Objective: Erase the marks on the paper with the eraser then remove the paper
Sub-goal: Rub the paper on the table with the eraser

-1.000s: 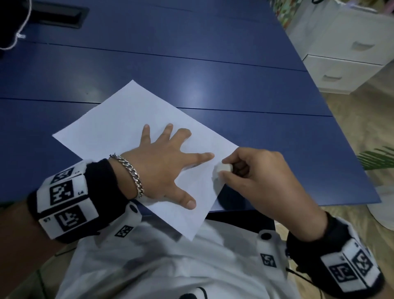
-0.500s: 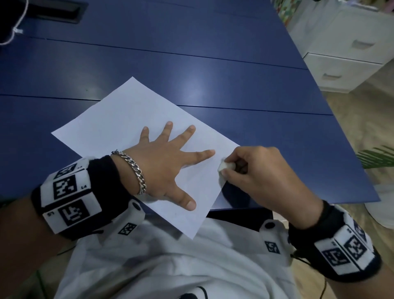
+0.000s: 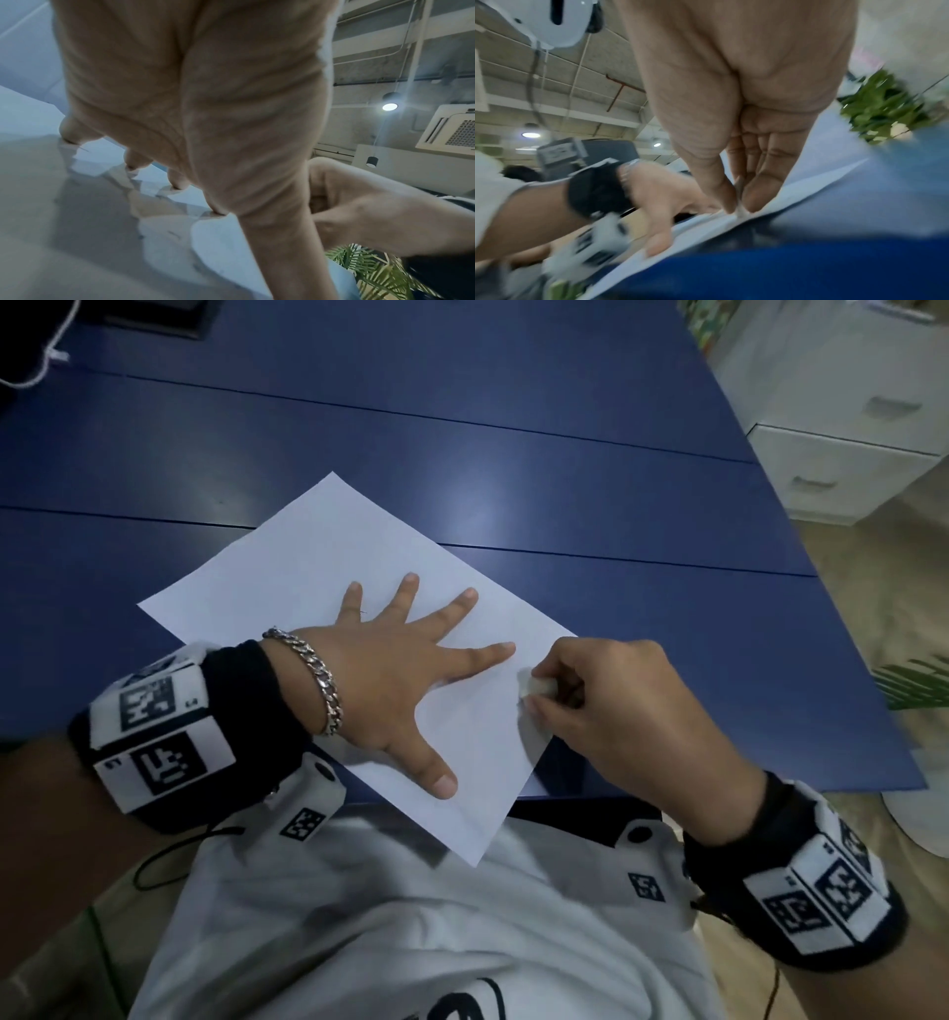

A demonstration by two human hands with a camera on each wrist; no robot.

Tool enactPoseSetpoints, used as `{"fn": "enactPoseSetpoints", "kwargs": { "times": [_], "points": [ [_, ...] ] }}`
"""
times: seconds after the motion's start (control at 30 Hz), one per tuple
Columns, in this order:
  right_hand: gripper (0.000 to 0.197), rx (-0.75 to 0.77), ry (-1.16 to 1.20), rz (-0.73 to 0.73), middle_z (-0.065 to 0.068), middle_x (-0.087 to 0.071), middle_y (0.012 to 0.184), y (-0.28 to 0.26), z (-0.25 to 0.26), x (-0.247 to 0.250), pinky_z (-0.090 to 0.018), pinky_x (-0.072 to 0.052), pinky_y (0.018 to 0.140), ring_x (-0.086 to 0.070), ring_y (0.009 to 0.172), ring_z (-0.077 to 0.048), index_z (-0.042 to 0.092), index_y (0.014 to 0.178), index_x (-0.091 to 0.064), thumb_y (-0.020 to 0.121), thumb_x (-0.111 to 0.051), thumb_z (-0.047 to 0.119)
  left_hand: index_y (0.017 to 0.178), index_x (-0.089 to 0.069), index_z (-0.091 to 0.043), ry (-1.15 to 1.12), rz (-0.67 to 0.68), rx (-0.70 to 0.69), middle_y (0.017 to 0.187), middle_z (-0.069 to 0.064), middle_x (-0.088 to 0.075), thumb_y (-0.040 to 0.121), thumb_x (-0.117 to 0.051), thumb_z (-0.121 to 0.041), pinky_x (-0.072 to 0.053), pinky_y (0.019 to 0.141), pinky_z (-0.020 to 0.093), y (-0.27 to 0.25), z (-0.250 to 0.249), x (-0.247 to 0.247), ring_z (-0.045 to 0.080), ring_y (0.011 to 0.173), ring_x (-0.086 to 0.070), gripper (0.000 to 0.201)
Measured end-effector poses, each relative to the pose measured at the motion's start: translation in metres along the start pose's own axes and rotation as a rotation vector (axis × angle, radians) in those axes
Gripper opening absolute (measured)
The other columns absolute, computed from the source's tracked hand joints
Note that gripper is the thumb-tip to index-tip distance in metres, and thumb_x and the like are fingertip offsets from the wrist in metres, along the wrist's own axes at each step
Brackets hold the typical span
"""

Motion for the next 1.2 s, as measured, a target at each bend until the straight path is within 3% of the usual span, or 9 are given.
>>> {"fn": "enactPoseSetpoints", "kwargs": {
  "times": [0.07,0.2,0.4,0.57,0.77,0.87,0.93,1.1,1.2],
  "points": [
    [0.009,0.057,-0.024,0.027,0.008,-0.071,0.074,-0.01,0.014,-0.01,-0.035,-0.057,0.069,-0.066,0.071,-0.011,0.023,0.089,-0.069,0.095,-0.067,0.031,0.14,0.03,-0.07,0.007,-0.002,0.009,0.161,-0.011,0.042,0.049,-0.063,-0.099,0.006,0.115,0.077,-0.001,0.001,0.0,0.044,0.15,0.031,0.133],
    [0.015,0.157,-0.029,0.214,0.005,-0.065,0.069,-0.03,0.045,-0.033,-0.038,-0.055,0.064,-0.062,0.063,-0.014,0.02,0.083,-0.061,0.096,-0.06,0.03,0.14,0.03,-0.07,0.021,-0.004,0.005,0.16,-0.012,0.044,0.049,-0.062,-0.1,0.005,0.115,0.077,-0.001,-0.001,0.0,0.044,0.15,0.031,0.133],
    [0.01,0.057,-0.084,-0.018,0.005,-0.07,0.071,0.003,0.009,0.003,-0.041,-0.057,0.067,-0.066,0.069,-0.019,0.021,0.087,-0.07,0.093,-0.064,0.026,0.14,0.03,-0.069,0.013,-0.004,0.014,0.161,-0.012,0.042,0.05,-0.063,-0.099,0.005,0.114,0.077,-0.001,0.001,0.0,0.044,0.151,0.031,0.133],
    [0.013,0.175,-0.059,0.237,0.003,-0.065,0.068,-0.031,0.048,-0.031,-0.037,-0.054,0.065,-0.06,0.063,-0.016,0.019,0.083,-0.061,0.094,-0.061,0.027,0.141,0.03,-0.069,0.016,-0.003,0.016,0.161,-0.012,0.043,0.05,-0.063,-0.099,0.005,0.115,0.077,-0.002,0.0,0.0,0.044,0.15,0.031,0.133],
    [0.013,0.056,-0.057,-0.02,0.006,-0.069,0.069,0.004,0.001,0.006,-0.04,-0.057,0.068,-0.065,0.068,-0.017,0.02,0.085,-0.069,0.095,-0.064,0.026,0.14,0.032,-0.069,0.03,0.0,0.014,0.161,-0.011,0.042,0.048,-0.06,-0.101,0.004,0.114,0.077,-0.001,0.001,0.0,0.044,0.151,0.03,0.133],
    [0.012,0.116,-0.076,0.073,0.005,-0.068,0.068,-0.017,0.018,-0.011,-0.035,-0.054,0.064,-0.063,0.065,-0.015,0.021,0.084,-0.067,0.094,-0.064,0.027,0.14,0.031,-0.07,0.033,0.012,-0.002,0.161,-0.012,0.043,0.05,-0.063,-0.099,0.006,0.116,0.076,-0.004,0.001,0.0,0.042,0.151,0.032,0.133],
    [0.011,0.131,-0.042,0.148,0.007,-0.07,0.069,-0.026,0.021,-0.015,-0.03,-0.052,0.064,-0.064,0.067,-0.013,0.022,0.085,-0.069,0.092,-0.067,0.03,0.14,0.029,-0.071,0.048,0.019,-0.03,0.16,-0.012,0.044,0.051,-0.067,-0.096,0.013,0.116,0.073,-0.007,0.001,0.002,0.041,0.15,0.035,0.134],
    [0.004,0.1,0.007,-0.01,0.014,-0.072,0.073,0.0,-0.013,0.024,-0.025,-0.053,0.069,-0.068,0.071,-0.005,0.028,0.093,-0.075,0.094,-0.072,0.028,0.14,0.029,-0.072,0.119,0.003,-0.075,0.161,-0.01,0.043,0.056,-0.079,-0.081,0.02,0.119,0.062,-0.021,0.01,0.011,0.031,0.15,0.037,0.137],
    [0.004,0.133,-0.024,0.074,0.016,-0.071,0.072,0.002,-0.014,0.014,-0.027,-0.055,0.067,-0.068,0.073,-0.005,0.028,0.095,-0.076,0.095,-0.072,0.031,0.142,0.011,-0.077,0.068,-0.002,-0.049,0.168,-0.007,0.021,0.071,-0.076,-0.074,0.013,0.125,0.052,-0.034,0.024,0.014,0.021,0.155,0.024,0.113]
  ]
}}
Point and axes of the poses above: each hand's wrist, its own y-axis towards the middle knuckle, its own x-axis out of the back of the hand, z = x × y, the point moved 9 cm from there along y, towards the middle knuckle
